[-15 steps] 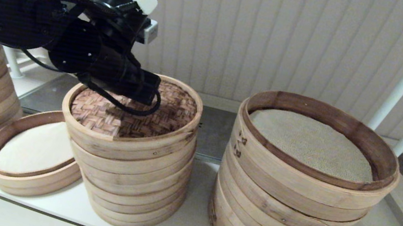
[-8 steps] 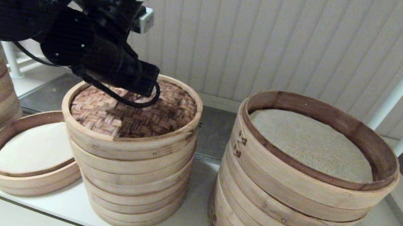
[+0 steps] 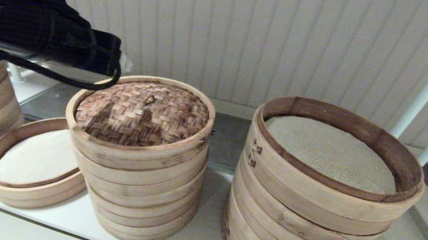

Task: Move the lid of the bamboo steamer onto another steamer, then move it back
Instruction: Pick up the steamer

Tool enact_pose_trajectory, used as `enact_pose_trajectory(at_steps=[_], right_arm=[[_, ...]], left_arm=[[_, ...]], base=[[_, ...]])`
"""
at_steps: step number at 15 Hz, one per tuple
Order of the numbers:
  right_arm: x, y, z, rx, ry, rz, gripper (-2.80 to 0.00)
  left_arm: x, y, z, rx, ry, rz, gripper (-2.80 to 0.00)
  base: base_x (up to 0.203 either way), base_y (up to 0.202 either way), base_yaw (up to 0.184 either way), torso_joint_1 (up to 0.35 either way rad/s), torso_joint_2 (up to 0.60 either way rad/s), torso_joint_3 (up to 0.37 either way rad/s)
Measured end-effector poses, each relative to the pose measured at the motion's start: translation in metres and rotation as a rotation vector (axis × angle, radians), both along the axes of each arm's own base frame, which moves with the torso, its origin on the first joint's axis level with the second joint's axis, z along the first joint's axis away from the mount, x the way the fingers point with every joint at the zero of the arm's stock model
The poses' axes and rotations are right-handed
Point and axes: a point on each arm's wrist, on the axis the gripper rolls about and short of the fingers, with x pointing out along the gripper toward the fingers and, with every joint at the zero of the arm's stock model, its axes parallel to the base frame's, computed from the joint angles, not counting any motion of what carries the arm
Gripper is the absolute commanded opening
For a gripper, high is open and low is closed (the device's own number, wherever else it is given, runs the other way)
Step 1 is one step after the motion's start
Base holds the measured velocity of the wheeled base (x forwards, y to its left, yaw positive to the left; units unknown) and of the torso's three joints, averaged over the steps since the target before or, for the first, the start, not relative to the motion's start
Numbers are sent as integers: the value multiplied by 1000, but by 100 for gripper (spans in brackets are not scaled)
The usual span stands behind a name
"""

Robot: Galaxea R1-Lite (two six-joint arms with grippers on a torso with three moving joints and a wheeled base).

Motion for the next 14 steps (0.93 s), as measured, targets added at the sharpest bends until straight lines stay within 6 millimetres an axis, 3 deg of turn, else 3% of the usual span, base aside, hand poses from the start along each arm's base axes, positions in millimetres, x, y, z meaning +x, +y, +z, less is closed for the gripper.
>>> enact_pose_trajectory(at_steps=[5, 7, 14], right_arm=[[0, 0, 0, 0, 0, 0, -280], [0, 0, 0, 0, 0, 0, -280], [0, 0, 0, 0, 0, 1, -280]], left_arm=[[-40, 81, 0, -66, -40, 109, -280], [-62, 103, -5, -95, -42, 108, -280], [-151, 118, -70, -81, -62, 46, -280]], base=[[0, 0, 0, 0, 0, 0], [0, 0, 0, 0, 0, 0], [0, 0, 0, 0, 0, 0]])
